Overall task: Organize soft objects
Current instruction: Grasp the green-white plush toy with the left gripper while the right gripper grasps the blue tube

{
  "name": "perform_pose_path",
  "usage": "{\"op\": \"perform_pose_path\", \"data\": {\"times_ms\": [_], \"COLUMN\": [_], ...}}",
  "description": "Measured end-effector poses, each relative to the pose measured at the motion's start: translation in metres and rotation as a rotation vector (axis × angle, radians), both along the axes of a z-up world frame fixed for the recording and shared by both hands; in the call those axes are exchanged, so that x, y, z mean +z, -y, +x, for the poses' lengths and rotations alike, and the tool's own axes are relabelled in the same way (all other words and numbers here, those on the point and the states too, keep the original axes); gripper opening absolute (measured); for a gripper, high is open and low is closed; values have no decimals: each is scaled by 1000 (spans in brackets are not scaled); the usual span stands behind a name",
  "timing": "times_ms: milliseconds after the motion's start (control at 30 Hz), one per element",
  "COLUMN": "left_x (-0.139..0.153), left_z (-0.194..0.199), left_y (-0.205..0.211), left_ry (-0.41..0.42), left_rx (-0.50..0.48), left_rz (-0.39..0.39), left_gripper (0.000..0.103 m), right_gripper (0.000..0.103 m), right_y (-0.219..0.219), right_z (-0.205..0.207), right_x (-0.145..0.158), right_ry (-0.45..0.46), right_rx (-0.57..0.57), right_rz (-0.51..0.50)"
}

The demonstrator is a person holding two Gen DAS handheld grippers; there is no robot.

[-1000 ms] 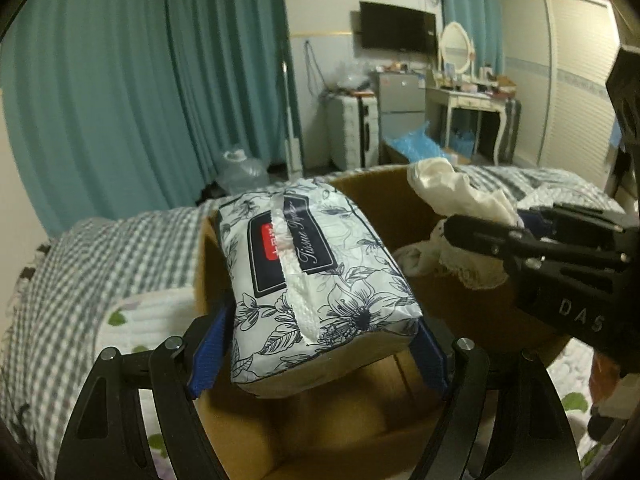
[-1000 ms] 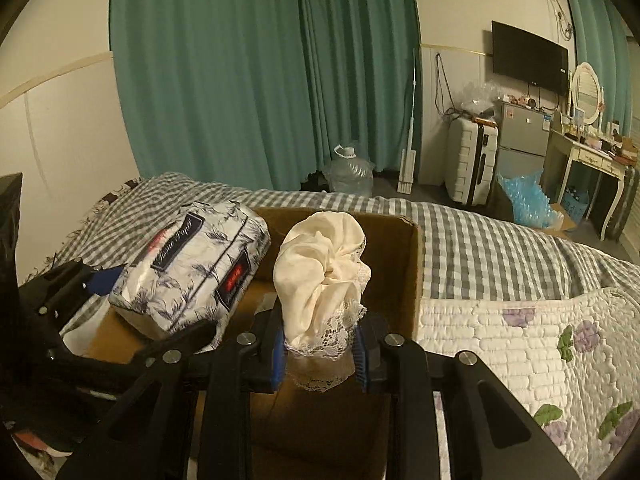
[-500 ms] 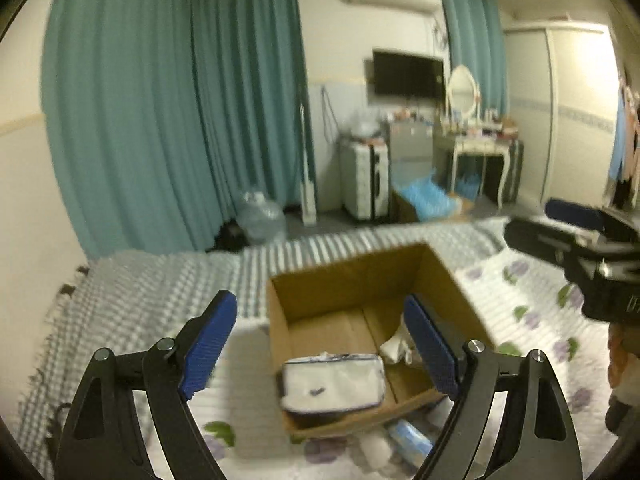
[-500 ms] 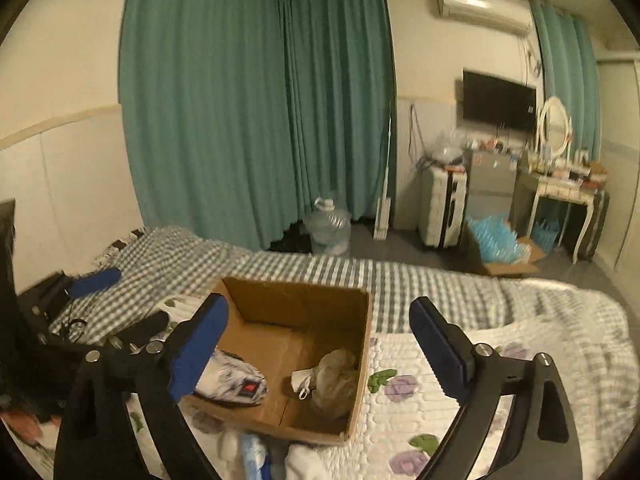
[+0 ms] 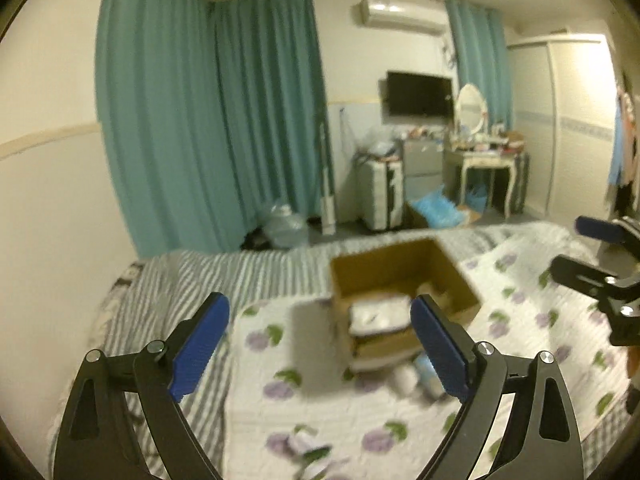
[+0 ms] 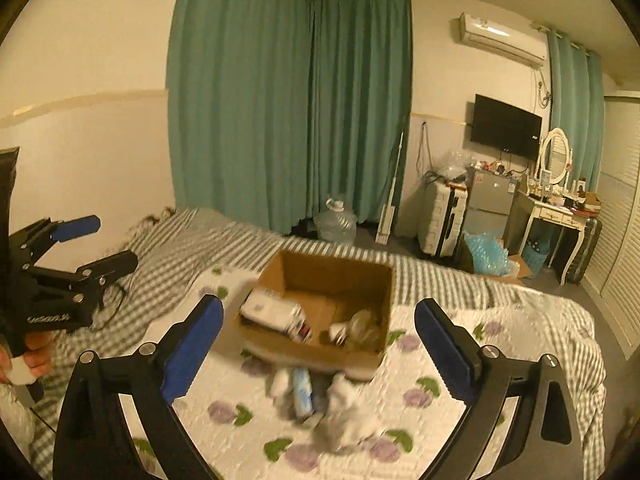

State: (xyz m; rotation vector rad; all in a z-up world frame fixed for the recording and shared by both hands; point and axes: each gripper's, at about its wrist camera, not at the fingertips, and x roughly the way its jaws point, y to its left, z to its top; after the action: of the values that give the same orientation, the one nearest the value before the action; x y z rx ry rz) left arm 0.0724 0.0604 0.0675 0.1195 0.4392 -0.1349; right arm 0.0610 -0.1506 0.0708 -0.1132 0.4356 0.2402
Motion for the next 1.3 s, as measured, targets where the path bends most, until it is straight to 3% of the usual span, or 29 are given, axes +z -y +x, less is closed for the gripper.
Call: {"op": "perform_pose_path", "data": {"times_ms": [167,333,467,667,867,933,1000,1100,1167,1233,1300], "left_x": [-60,-117,-153,-188,-215,-221,-225,-230,-231,-230,-229], "left_z": [10,14,24,33,46,48,49,49,47,45,43], "left_y": [-10,-11,-19,-25,-30,-30,-30,-25,-23,-21,-20], "left_ry": [-124,-184,-258,-347,-459,-488,-502,-526,-527,-527,-523], "left_rx": [19,41,77,90,86,74,68,46,28,9,1], "left_rz": [-3,52,-1,-29,-46,-55,-54,-44,-40,-44,-40], "left_gripper": [93,93,93,93,92,91,82,76,59,49,46], "right_gripper": [97,97,70,58,49,38,29,21,18,16,15], "right_y": [-17,-32,-36,-29,-30,-29,-26,-21,-19,-16,-15], "right_z": [8,32,57,91,115,118,119,119,117,113,109], "right_x": [-57,-117,-157,-200,-223,-226,-227,-228,-229,-228,-227], "right_ry": [-82,-186,-265,-358,-398,-395,-391,-389,-383,-371,-366], "right_rx": [30,66,81,59,22,2,-15,-34,-42,-47,-37], "right_rz": [23,37,21,15,-28,-46,-47,-36,-29,-23,-19]}}
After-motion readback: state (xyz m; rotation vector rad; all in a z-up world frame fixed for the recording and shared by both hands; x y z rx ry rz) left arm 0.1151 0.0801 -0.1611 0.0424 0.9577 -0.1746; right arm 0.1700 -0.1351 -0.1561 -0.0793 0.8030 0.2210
